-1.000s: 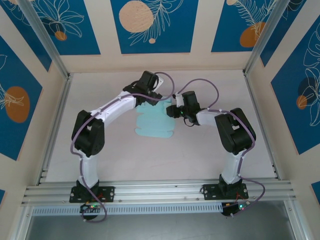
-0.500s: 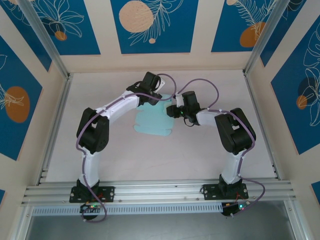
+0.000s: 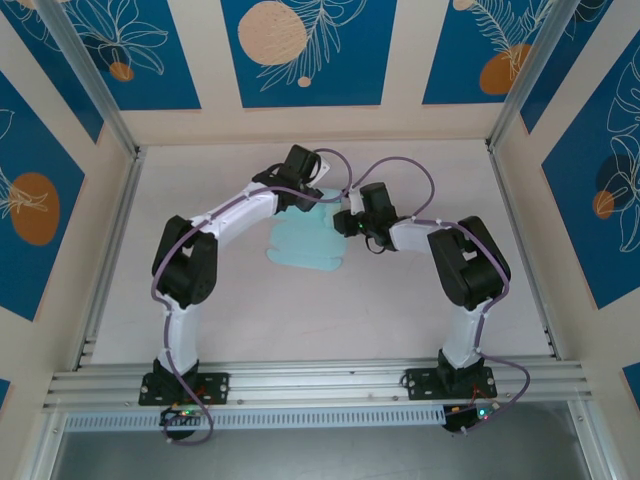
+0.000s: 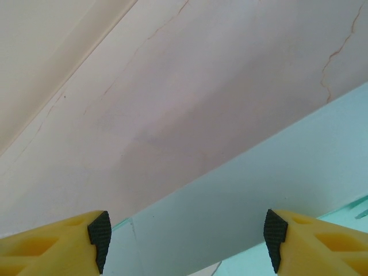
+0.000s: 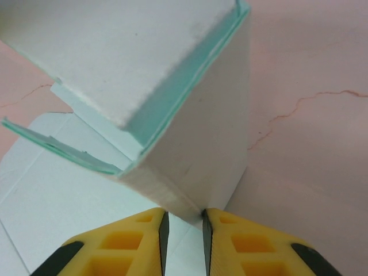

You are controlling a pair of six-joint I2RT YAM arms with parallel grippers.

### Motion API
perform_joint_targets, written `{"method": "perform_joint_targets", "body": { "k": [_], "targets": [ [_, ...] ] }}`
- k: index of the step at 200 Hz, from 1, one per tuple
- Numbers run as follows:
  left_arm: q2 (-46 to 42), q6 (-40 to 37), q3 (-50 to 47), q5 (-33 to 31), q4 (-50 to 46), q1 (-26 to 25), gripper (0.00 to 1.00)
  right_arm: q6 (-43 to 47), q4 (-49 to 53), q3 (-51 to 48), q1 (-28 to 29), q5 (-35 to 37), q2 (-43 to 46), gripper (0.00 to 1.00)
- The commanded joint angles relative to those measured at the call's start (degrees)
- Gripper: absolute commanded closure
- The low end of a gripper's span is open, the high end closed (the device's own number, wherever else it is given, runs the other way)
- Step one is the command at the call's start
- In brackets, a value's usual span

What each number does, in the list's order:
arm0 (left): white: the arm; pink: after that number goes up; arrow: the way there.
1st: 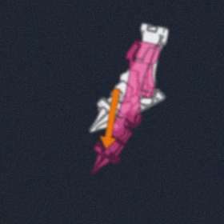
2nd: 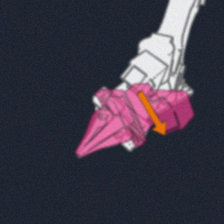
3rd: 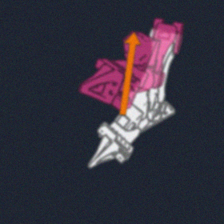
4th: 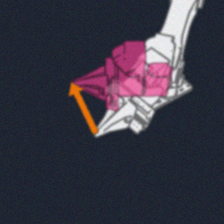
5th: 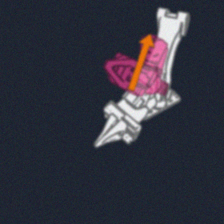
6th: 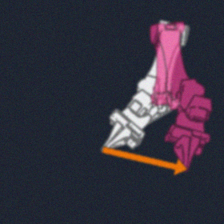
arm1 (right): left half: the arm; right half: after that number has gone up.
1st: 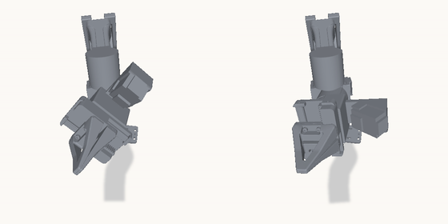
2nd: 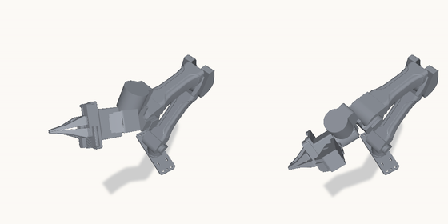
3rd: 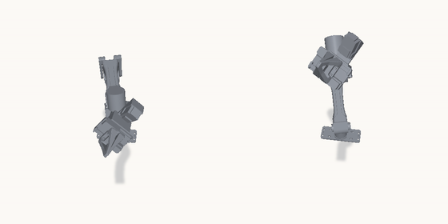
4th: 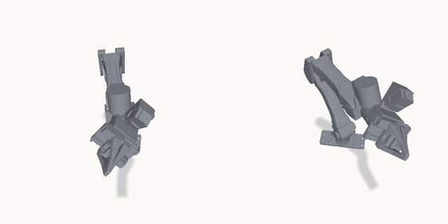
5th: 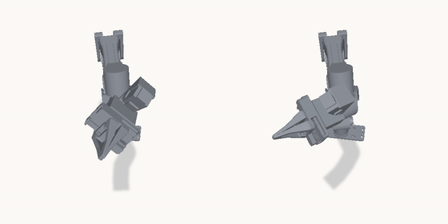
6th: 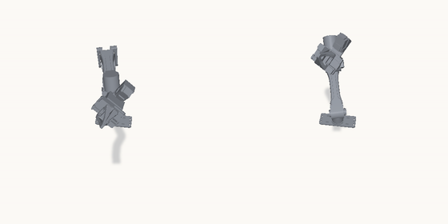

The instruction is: Fold the paper box

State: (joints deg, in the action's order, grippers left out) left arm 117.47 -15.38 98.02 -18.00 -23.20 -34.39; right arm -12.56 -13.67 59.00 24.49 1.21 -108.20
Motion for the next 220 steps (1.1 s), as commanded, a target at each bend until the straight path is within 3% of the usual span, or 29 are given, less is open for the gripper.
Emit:
{"method": "perform_joint_targets", "body": {
  "k": [1,51,94,142,182,209,220],
  "targets": [
    [-1.68,-0.57,-0.69,0.87,-1.22,-0.18,0.28,0.6,-0.13,2.21,0.84,1.91,1.33,0.74],
    [0.17,0.93,7.73,-4.03,-2.34,1.57,0.28,0.61,0.41,2.61,0.83,1.43,1.15,0.74],
    [8.29,5.31,19.36,-5.15,-7.55,2.76,0.3,0.52,0.52,2.95,0.95,1.22,0.79,0.73],
    [22.11,10.4,42.8,-7.41,-24.26,3.99,0.32,-1.08,2.75,4.12,0.82,1.06,1.29,0.72],
    [18.48,14.15,40.8,-8.06,-25.8,7.01,0.31,-4.51,11.34,8.07,0.16,2.73,5.87,0.68],
    [11.06,13.34,30.75,-5.09,-22.62,11.45,0.26,-5.46,19.99,13.41,-0.58,3.25,7.55,0.67],
    [7.74,12.47,25.33,-0.84,-20.76,14.09,0.24,-5.63,22.59,15.04,-0.69,3.45,7.78,0.65]
  ]
}}
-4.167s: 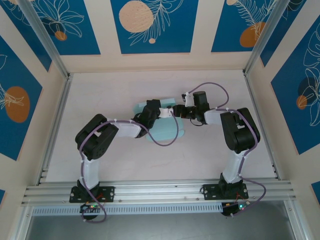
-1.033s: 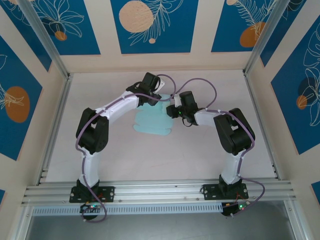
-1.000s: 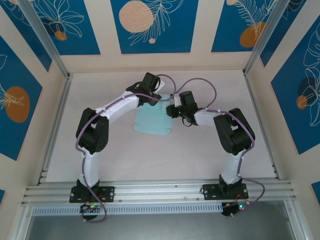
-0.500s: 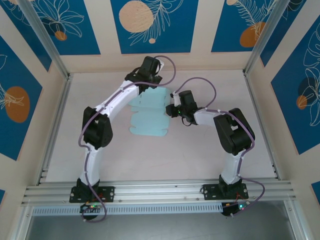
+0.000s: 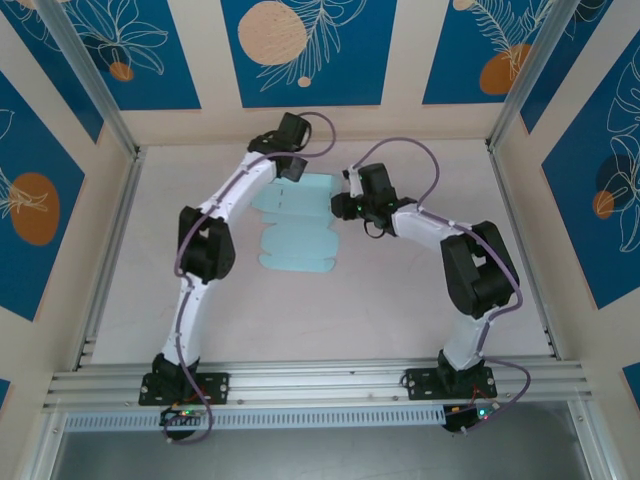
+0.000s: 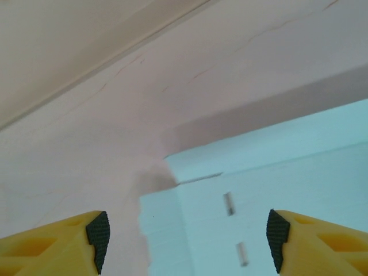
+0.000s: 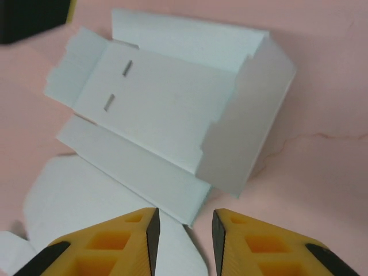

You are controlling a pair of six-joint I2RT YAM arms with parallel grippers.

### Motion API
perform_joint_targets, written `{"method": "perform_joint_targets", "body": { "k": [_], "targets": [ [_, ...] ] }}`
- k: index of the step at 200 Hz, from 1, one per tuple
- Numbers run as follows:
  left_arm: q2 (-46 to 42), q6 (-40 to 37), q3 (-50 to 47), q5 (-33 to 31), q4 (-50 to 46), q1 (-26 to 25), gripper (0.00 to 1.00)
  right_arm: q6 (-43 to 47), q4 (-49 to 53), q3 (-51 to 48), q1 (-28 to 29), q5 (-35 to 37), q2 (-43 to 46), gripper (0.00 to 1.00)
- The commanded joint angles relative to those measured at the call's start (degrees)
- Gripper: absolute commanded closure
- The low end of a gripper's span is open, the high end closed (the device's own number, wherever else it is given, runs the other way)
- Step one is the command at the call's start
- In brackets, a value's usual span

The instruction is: Fold the paper box

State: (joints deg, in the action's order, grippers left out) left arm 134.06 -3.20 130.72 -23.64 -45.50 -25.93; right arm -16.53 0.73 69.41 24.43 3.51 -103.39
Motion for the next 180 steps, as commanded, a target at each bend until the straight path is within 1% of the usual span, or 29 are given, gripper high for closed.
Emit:
{"method": "perform_joint_targets", "body": {
  "k": [1,6,21,34,53,64,70,102,119,137,167,180],
  "targets": [
    [-9.19,0.34,-7.78,5.21,1.63,5.9,0.24,-1.7,8.43,4.79,-0.66,1.11,2.96,0.65],
    [-10.41,0.74,-9.73,8.15,1.88,7.39,0.23,-1.7,9.53,5.51,-0.77,0.99,3.1,0.65],
    [-12.72,2.09,-14.88,20.55,2.03,13.38,0.2,-2.18,11.89,7.12,-0.9,0.98,3.08,0.65],
    [-13.9,3.33,-19.46,29.51,3.56,17.86,0.19,-2.5,12.86,7.81,-1.03,0.55,3.1,0.65],
    [-14.97,5.51,-26.57,40.74,9.4,21.94,0.17,-3.28,13.33,8.34,-1.35,0.18,2.97,0.63],
    [-14.38,7.28,-28.56,46.61,12.42,23.12,0.17,-4.11,13.33,8.49,-1.58,-0.07,2.89,0.62],
    [-13.65,7.68,-28.82,48.8,13.3,23.3,0.17,-4.58,13.42,8.6,-1.8,-0.37,2.86,0.62],
    [-9.15,7.99,-26.51,51.69,12.89,22.53,0.17,-5.86,13.16,8.33,-2.19,-0.45,3.19,0.58],
    [-7.43,7.71,-25.42,51.69,12.51,21.44,0.17,-6.41,13.07,8.19,-2.19,-0.16,3.21,0.57],
    [-5.06,6.86,-23.01,49.73,10.49,19.96,0.18,-6.82,12.83,8.0,-2.32,-0.06,3.4,0.56],
    [-1.37,6.31,-19.71,46.36,8.54,17.9,0.25,-7.11,12.2,7.27,-2.38,0.36,3.98,0.55],
    [0.05,5.52,-17.85,44.48,7.27,16.88,0.26,-7.29,12.01,6.76,-2.54,0.29,4.49,0.55]
  ]
}}
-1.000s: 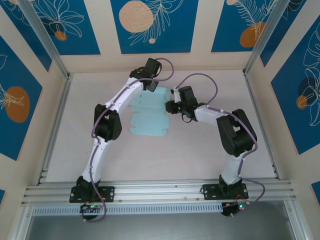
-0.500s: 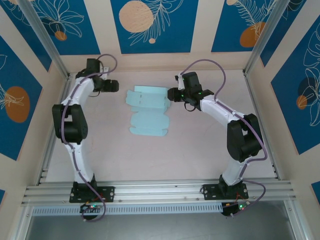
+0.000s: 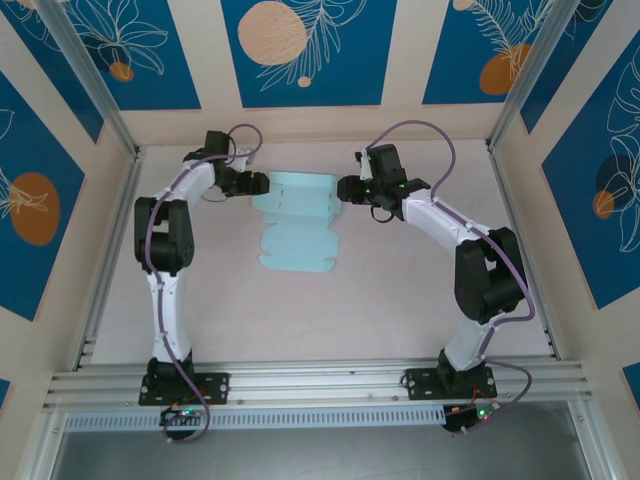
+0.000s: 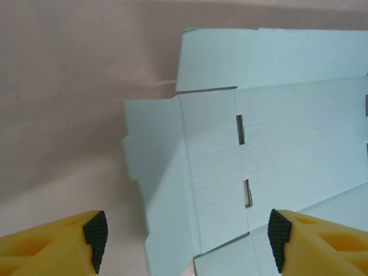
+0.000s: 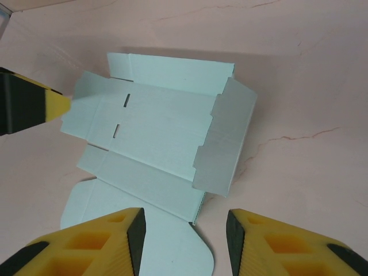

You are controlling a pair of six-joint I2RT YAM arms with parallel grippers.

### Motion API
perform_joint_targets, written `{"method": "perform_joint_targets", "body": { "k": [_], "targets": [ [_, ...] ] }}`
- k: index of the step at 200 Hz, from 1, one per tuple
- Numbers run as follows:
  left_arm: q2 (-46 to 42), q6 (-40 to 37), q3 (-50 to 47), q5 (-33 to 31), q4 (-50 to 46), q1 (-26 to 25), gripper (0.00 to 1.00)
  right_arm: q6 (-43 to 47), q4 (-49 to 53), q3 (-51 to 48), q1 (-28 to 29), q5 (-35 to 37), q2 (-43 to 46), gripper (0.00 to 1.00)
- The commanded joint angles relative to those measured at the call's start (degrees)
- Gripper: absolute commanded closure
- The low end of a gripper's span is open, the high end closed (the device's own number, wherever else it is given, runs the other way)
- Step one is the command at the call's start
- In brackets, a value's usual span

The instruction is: Fold the paper box

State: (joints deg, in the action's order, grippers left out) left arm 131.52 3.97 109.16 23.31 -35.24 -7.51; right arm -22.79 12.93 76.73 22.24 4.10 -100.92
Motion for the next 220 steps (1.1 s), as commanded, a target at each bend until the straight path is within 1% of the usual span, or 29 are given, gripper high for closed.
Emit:
{"method": "perform_joint_targets", "body": {
  "k": [1,23,31,44,48,58,70,81,98,111,130,151,163,183,205,220],
  "targets": [
    [2.68,-1.71,3.92,-2.7,-3.11,-1.68,0.27,-1.04,-0.18,-0.59,-0.4,-0.31,2.08,0.55],
    [4.3,-3.08,6.05,-5.67,-4.81,-2.81,0.32,-1.24,-0.45,-1.65,-0.83,-0.49,3.15,0.54],
    [4.21,-3.26,5.91,-6.6,-4.6,-3.03,0.38,-1.21,-0.54,-2.11,-1.02,-0.49,3.65,0.53],
    [3.93,-3.48,5.52,-7.44,-4.07,-3.13,0.44,-1.38,-0.54,-2.82,-1.42,-0.73,4.5,0.53],
    [3.77,-3.44,5.33,-7.56,-3.83,-3.14,0.48,-1.48,-0.55,-2.96,-1.64,-0.88,4.78,0.53],
    [2.95,-3.37,4.22,-7.67,-2.94,-3.2,0.62,-1.71,-0.79,-3.59,-2.06,-1.19,5.39,0.53],
    [1.23,-3.17,1.68,-7.67,-0.74,-3.35,0.76,-1.9,-0.89,-4.27,-2.56,-1.55,6.16,0.53],
    [-1.3,-3.13,-1.62,-7.9,2.23,-3.69,0.84,-2.14,-0.7,-4.62,-3.04,-1.69,6.67,0.52],
    [-5.75,-3.88,-8.47,-8.73,8.63,-4.5,0.86,-2.43,0.29,-4.88,-4.05,-2.15,7.46,0.51],
    [-10.82,-4.72,-16.08,-10.02,16.11,-5.5,0.92,-2.68,0.77,-5.24,-4.86,-3.24,8.14,0.5],
    [-18.83,-5.84,-29.17,-11.29,29.98,-6.93,0.96,-3.43,1.85,-5.5,-6.62,-6.03,9.14,0.47],
    [-27.25,-6.25,-44.26,-11.76,48.58,-8.17,0.98,-4.52,2.93,-5.69,-9.68,-11.91,9.89,0.46],
    [-30.97,-5.95,-51.11,-12.12,57.02,-8.71,0.99,-4.9,3.38,-5.76,-10.96,-14.85,10.33,0.44],
    [-35.32,-3.78,-58.27,-13.5,65.91,-9.08,1.0,-5.16,5.76,-4.09,-12.3,-19.42,9.43,0.43],
    [-38.18,-2.56,-64.34,-14.23,74.9,-10.34,1.0,-4.99,8.97,-0.5,-12.28,-23.04,6.5,0.39],
    [-39.06,-2.49,-67.18,-16.26,79.67,-11.74,1.0,-4.93,11.88,2.8,-11.68,-24.1,3.5,0.36]
  ]
}}
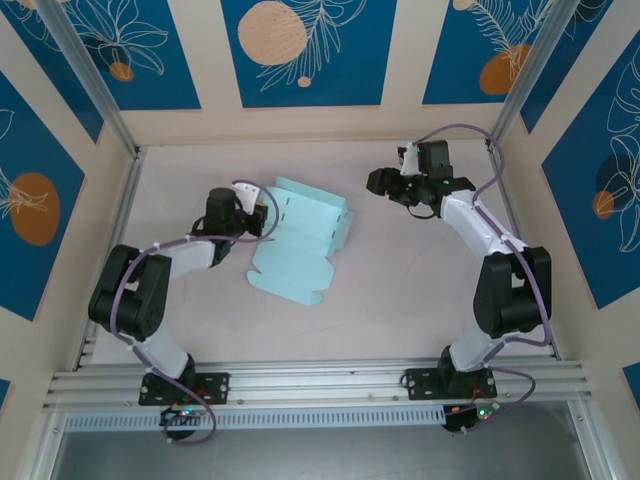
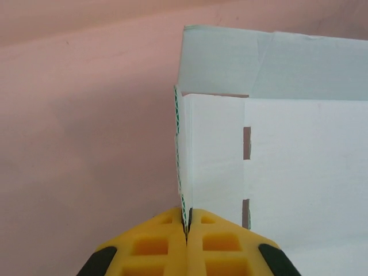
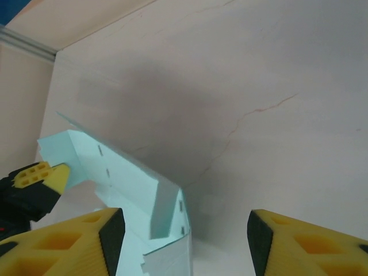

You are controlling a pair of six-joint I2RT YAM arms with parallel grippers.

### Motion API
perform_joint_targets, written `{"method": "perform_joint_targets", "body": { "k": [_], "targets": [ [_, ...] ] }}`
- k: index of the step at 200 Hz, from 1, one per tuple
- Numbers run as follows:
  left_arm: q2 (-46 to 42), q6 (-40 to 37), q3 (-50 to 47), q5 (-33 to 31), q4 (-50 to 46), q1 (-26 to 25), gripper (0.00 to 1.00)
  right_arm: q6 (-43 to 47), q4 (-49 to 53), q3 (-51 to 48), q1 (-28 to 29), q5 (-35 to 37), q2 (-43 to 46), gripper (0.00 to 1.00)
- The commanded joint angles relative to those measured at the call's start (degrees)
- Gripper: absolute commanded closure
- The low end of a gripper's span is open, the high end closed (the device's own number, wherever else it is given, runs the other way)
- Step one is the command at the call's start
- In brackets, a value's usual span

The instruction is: Fold the paper box

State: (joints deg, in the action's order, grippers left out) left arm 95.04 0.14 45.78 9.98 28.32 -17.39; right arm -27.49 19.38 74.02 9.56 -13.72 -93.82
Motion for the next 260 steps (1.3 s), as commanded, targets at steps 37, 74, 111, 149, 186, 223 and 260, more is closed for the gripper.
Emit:
{"method": "perform_joint_targets", "body": {
  "k": [37,74,111,149,186,223,260],
  "targets": [
    [-2.63,1.77,-7.8,-5.32,24.8,-3.61,1.0,-0.14,13.32,13.97,2.04,-4.13,-11.66,0.32],
    [-2.21,1.93,-7.72,-6.37,25.36,-4.02,1.0,0.31,19.44,21.67,2.2,-2.55,-18.5,0.32],
    [-1.08,1.68,-8.19,-8.09,26.77,-4.45,1.0,0.97,17.75,20.31,3.33,-3.76,-17.94,0.4],
    [0.87,1.25,-8.58,-7.01,29.49,-5.03,1.0,2.88,21.57,22.57,5.28,2.8,-14.8,0.44],
    [1.34,-0.14,-8.17,-5.72,29.06,-5.46,1.0,11.3,20.21,21.66,7.42,6.39,-7.64,0.5],
    [1.17,-0.46,-7.74,-5.54,28.67,-5.48,1.0,18.57,18.05,19.23,10.1,12.78,-6.13,0.54],
    [1.1,-0.54,-7.53,-5.56,28.55,-5.55,1.0,21.05,17.97,20.76,11.64,15.99,-8.69,0.53]
  ]
}}
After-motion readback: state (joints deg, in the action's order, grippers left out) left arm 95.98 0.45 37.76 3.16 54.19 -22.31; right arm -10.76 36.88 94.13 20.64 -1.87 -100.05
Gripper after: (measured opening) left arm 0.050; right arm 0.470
